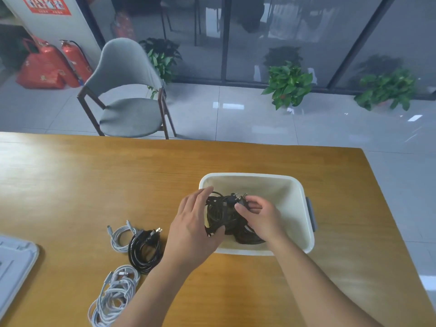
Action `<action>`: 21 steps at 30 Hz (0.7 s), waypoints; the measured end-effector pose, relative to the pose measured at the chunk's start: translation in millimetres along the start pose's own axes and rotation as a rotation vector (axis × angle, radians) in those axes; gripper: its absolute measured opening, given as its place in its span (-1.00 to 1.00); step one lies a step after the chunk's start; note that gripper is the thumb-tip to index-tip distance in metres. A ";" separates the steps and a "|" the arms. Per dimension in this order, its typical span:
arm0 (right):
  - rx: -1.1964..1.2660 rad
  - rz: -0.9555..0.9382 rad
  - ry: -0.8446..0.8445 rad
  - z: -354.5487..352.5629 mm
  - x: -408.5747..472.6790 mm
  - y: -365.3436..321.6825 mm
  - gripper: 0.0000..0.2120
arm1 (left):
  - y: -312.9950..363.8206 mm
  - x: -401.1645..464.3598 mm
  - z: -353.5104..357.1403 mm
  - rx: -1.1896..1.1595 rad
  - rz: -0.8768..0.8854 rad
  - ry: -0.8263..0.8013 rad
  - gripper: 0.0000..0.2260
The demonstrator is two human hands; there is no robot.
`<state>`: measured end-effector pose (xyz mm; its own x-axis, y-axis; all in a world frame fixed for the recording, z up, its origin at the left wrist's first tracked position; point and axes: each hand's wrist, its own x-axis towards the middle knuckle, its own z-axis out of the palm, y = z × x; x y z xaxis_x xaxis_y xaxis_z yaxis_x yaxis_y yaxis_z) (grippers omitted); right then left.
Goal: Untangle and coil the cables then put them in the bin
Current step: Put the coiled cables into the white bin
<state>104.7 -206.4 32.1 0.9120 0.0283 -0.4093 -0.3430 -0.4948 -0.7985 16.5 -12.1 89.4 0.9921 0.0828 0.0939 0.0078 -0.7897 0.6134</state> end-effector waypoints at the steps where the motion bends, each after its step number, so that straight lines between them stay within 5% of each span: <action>1: 0.022 0.004 0.002 -5.7 -3.3 -1.2 -0.55 | 3.8 3.7 2.6 -0.007 0.006 -0.001 -0.25; 4: 0.200 0.031 -0.016 -23.8 -18.3 -8.9 -0.76 | 16.8 15.6 14.8 -0.032 0.018 -0.018 -0.26; 8: 0.460 0.104 -0.111 -43.8 -36.4 -16.8 -0.77 | 33.6 31.9 40.4 -0.091 0.027 -0.079 -0.27; 21: 0.153 0.128 0.082 -50.9 -9.6 5.0 -0.82 | 35.4 60.3 87.2 -0.118 0.158 -0.271 -0.27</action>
<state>105.7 -253.3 54.5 0.8718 -0.1001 -0.4795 -0.4817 -0.3524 -0.8024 87.5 -88.0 48.4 0.9772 -0.2120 -0.0071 -0.1475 -0.7029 0.6958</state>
